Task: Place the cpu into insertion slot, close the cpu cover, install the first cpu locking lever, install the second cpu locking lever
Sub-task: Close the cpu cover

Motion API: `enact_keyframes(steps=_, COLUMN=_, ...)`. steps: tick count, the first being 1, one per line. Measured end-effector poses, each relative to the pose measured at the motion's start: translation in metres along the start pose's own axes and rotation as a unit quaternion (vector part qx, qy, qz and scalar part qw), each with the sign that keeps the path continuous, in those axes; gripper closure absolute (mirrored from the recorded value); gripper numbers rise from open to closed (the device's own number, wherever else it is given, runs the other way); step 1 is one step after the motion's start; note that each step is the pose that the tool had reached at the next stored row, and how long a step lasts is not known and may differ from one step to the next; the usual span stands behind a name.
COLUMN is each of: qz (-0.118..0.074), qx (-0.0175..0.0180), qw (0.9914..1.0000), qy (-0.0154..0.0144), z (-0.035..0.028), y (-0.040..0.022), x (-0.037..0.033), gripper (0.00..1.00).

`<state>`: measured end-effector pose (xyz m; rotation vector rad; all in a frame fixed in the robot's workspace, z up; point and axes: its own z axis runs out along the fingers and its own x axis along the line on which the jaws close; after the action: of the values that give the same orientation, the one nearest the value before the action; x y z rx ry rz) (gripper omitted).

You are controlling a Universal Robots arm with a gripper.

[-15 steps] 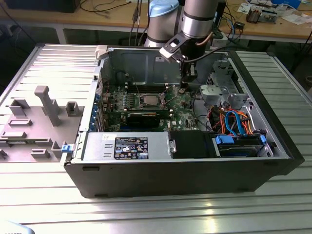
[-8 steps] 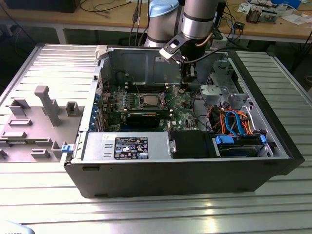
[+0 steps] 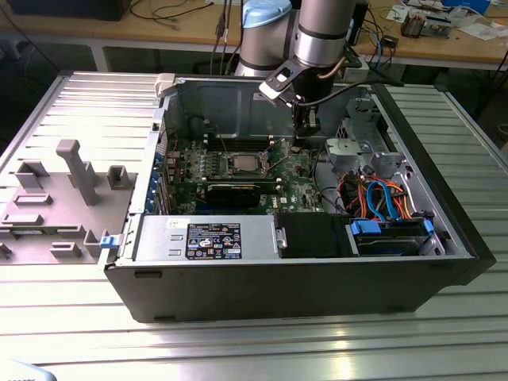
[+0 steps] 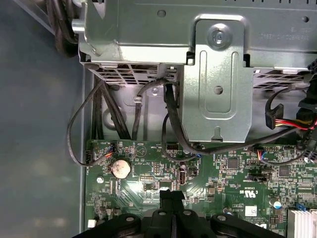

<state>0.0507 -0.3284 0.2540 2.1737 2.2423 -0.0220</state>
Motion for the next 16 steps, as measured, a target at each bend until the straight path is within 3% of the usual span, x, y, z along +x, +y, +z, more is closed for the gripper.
enact_keyframes(steps=2, qz=0.000, qx=0.0000, qw=1.00000, qy=0.0006, z=0.0003, y=0.0000, x=0.0000, gripper=0.89)
enact_keyframes(steps=4, qz=0.000, qx=0.0000, qw=1.00000, qy=0.0006, z=0.0003, y=-0.0097, x=0.0003, gripper=0.89)
enact_keyframes(steps=16, qz=0.000, qx=0.0000, qw=1.00000, qy=0.0005, z=0.0003, y=-0.0165, x=0.0005, gripper=0.89)
